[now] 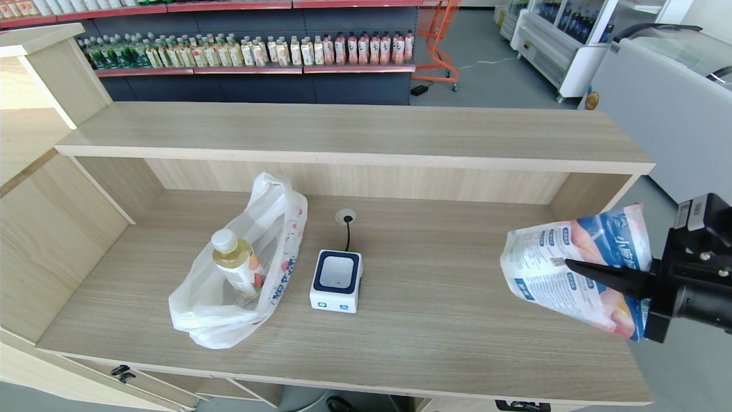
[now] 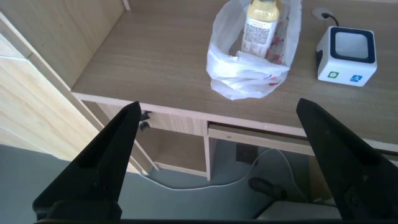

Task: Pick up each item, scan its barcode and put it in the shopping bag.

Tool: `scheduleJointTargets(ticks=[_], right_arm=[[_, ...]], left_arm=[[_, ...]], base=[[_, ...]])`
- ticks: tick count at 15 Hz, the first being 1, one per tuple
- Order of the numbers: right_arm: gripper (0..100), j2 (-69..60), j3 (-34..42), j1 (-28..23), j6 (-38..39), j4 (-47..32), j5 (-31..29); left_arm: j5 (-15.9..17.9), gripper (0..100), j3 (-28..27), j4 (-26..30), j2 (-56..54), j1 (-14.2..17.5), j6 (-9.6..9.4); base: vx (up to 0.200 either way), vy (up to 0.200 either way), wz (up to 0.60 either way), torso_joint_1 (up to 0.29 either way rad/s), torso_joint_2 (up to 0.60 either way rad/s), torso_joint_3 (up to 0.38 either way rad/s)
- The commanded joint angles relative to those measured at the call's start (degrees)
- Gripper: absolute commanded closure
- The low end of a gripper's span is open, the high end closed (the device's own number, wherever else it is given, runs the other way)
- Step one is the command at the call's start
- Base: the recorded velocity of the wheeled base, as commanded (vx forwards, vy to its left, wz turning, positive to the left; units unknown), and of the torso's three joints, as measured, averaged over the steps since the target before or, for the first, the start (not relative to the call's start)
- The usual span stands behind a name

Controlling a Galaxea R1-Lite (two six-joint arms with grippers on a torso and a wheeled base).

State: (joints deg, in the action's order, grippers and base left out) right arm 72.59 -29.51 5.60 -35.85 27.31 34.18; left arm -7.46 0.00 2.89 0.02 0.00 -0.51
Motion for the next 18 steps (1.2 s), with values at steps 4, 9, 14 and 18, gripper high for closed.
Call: scheduleJointTargets(ticks=[4, 9, 14, 18], right_arm=[[100, -0.9, 3.2, 0.5, -6.3, 0.1, -0.5], [100, -2.1, 4.1, 0.8, -2.6, 0.2, 0.3], [100, 1.8, 1.3, 3.4, -0.8, 0.5, 0.3], [100, 5.5, -1.8, 4.2, -2.2, 0.5, 0.3]], left_arm=[[0.0, 0, 0.0, 0.0, 0.0, 0.0, -0.19], [0.0, 0, 0.0, 0.0, 0.0, 0.0, 0.07], [0.0, 0, 0.0, 0.0, 0.0, 0.0, 0.25], [0.0, 0, 0.0, 0.0, 0.0, 0.0, -0.02]], base=[[0.0, 0.05, 0.0, 0.001, 0.0, 0.001], [0.0, 0.2, 0.0, 0.008, 0.0, 0.003], [0.0, 0.2, 0.0, 0.001, 0.0, 0.0], [0.0, 0.2, 0.0, 0.006, 0.0, 0.002]])
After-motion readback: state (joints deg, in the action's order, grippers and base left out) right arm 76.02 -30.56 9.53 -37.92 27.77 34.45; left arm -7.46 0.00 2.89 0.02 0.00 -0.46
